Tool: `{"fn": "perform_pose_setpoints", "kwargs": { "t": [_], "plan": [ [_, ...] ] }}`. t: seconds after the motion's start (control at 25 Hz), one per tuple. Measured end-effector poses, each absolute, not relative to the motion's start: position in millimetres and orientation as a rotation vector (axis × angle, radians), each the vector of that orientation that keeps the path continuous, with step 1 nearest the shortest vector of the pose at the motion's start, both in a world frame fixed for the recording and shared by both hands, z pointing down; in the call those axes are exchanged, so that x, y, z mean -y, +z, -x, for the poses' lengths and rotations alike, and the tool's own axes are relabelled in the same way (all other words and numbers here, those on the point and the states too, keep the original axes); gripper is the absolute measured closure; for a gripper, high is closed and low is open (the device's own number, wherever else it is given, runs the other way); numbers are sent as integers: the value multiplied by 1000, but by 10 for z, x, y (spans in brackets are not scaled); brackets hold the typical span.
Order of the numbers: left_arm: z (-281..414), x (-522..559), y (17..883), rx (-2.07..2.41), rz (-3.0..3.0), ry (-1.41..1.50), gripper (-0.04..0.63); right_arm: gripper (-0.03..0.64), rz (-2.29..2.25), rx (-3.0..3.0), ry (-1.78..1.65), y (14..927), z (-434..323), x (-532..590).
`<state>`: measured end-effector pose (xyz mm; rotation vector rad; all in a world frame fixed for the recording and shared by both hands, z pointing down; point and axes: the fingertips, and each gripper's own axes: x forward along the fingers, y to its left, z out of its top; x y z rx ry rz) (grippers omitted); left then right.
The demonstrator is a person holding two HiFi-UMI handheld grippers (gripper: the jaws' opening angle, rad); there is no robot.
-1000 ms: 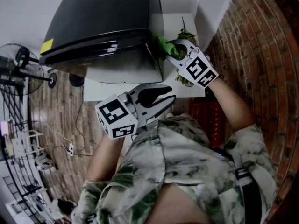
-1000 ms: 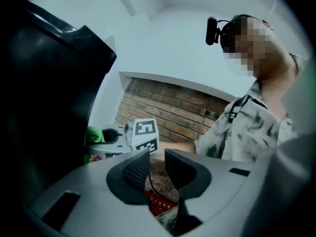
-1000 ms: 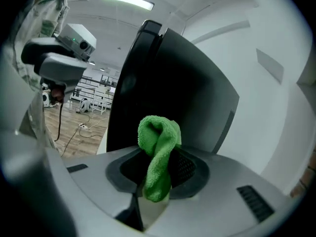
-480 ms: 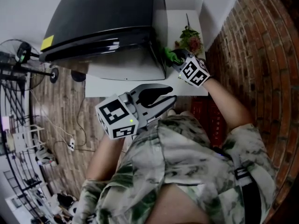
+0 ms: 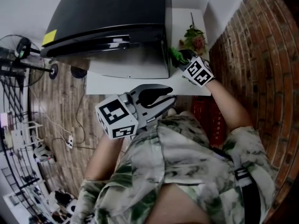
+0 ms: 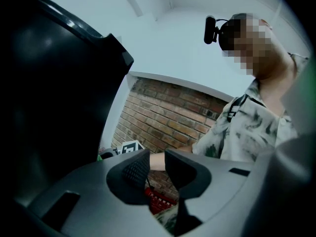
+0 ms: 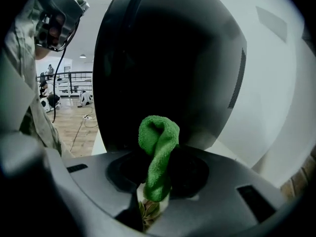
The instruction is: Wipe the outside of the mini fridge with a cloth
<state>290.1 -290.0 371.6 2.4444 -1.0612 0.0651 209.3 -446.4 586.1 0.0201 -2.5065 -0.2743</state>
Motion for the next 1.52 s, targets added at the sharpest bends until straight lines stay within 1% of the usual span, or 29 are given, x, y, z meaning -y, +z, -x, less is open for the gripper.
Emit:
{"fn": "perform_pose_setpoints", "kwargs": {
  "t": [0.48,0.68,0.88,1.12,1.32,1.52],
  "plan": [
    [-2296,2434,3721,953,-2523,30,505,502,-408,2549,-253,4783,-2381,4433],
    [-1880,2073,3687,879,-2586,82,505,502,-617,2530,-262,4244,-2510,4082],
    [-1480,1545,3746,782,-2615,71,505,501,-774,2540,-261,3825,-2421,3287],
    [-1190,958,3930,644,-2631,154,505,501,-884,2580,-229,3671,-2071,2405],
    [-1223,595,4052,606,-2617,169,505,501,-858,2597,-189,3794,-1943,1752],
    [-1302,426,4011,644,-2594,196,505,500,-806,2626,-201,3790,-1887,1539]
  ]
}}
